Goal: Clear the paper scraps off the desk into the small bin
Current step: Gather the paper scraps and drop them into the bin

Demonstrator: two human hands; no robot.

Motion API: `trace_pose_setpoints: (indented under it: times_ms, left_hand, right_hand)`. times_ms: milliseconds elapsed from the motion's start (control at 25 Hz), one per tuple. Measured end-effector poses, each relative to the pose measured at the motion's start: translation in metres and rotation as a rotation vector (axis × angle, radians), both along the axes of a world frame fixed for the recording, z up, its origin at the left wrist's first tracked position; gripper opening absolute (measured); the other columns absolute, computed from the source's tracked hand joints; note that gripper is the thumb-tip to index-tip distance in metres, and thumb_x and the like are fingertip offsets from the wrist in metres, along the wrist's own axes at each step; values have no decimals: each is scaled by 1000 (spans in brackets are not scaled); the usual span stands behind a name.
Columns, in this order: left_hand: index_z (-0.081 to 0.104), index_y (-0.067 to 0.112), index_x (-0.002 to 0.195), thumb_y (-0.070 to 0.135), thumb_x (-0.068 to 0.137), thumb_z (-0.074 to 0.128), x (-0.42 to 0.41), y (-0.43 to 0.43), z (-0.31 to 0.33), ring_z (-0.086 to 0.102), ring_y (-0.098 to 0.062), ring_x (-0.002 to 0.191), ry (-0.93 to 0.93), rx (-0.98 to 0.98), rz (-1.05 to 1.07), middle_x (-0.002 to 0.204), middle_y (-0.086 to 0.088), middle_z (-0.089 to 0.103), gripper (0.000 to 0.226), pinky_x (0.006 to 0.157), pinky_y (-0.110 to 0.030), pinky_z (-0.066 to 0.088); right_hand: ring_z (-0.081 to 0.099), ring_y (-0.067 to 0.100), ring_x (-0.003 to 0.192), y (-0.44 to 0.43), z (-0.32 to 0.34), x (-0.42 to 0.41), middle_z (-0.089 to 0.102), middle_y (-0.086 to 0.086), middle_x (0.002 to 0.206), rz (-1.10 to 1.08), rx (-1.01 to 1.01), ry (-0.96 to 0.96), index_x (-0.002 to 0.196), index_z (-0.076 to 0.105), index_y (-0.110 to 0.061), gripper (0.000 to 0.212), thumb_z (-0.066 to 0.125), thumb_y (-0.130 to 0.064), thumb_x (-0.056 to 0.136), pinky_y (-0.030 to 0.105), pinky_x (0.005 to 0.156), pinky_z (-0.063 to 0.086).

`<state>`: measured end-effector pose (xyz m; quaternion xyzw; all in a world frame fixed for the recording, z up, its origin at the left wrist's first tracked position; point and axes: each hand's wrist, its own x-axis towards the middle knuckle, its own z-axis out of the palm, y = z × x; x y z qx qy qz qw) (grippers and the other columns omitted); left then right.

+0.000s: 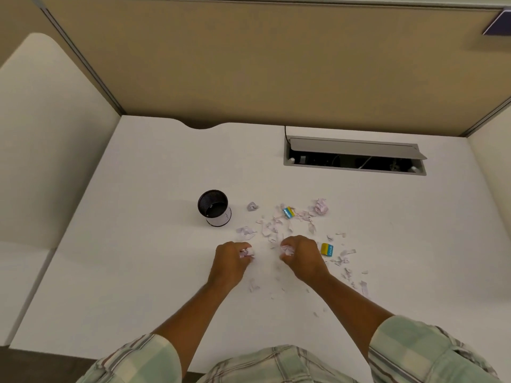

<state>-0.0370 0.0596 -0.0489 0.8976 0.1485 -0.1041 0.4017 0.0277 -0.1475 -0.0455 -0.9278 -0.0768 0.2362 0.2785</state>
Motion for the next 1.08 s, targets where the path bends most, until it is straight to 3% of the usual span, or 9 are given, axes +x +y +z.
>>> trace_pose_setpoints:
  times_ms: [80,160,240,360,520,640,800,960,1080]
  left_hand:
    - [80,17,94,18,84,81,4,16,18,69,-8,76,-54,-1,82,88,6,76,11,70,-12,52]
    - [79,18,90,22,85,80,10,33,35,65,-3,69,-101,5,142,82,6,76,6,65,-13,47]
    - [75,17,81,24,85,80,16,52,49,61,-1,62,-152,-13,196,72,7,71,9,60,-10,43]
    - [76,21,85,27,86,79,31,80,62,62,-1,65,-204,15,255,73,7,71,7,58,-5,40]
    - [73,18,77,31,90,73,52,110,59,61,-13,63,-187,44,319,68,1,69,18,55,-19,43]
    - [67,14,67,29,91,70,61,121,50,56,-16,57,-119,44,378,61,-2,64,29,50,-25,41]
    - [77,20,81,33,90,70,65,129,45,68,-14,70,-88,39,410,75,4,74,18,62,-32,56]
    - [72,24,76,41,87,67,66,136,36,68,-16,69,-85,57,401,74,3,70,21,56,-36,55]
    - [70,26,79,50,86,67,69,135,30,65,-21,76,-40,162,376,89,-3,62,25,53,-31,51]
  right_hand:
    - [64,17,97,21,16,5,71,0,107,-39,71,-42,110,72,-17,29,77,-26,83,16,82,44]
    - [62,9,87,46,32,10,70,-6,100,-76,149,-67,108,73,-17,28,78,-26,82,2,71,37]
    - [60,4,84,74,45,17,70,-8,96,-95,226,-86,106,73,-18,28,79,-28,81,-1,68,37]
    - [60,5,81,119,59,34,72,-6,94,-73,298,-125,104,74,-18,25,78,-27,81,2,68,37]
    - [61,10,77,169,65,54,70,-4,90,8,302,-107,102,69,-16,22,75,-25,83,7,61,39]
    - [60,14,73,190,57,65,65,0,87,60,272,-56,101,59,-13,24,73,-21,83,20,58,45]
    - [60,24,86,204,42,78,62,12,103,200,80,-89,105,60,-9,28,74,-21,84,29,71,47]
    - [59,24,94,205,32,74,51,10,117,250,87,-121,116,63,-12,42,79,-27,80,27,79,48]
    - [58,22,105,201,32,69,49,8,129,214,101,-127,127,59,-17,57,83,-28,77,30,84,53]
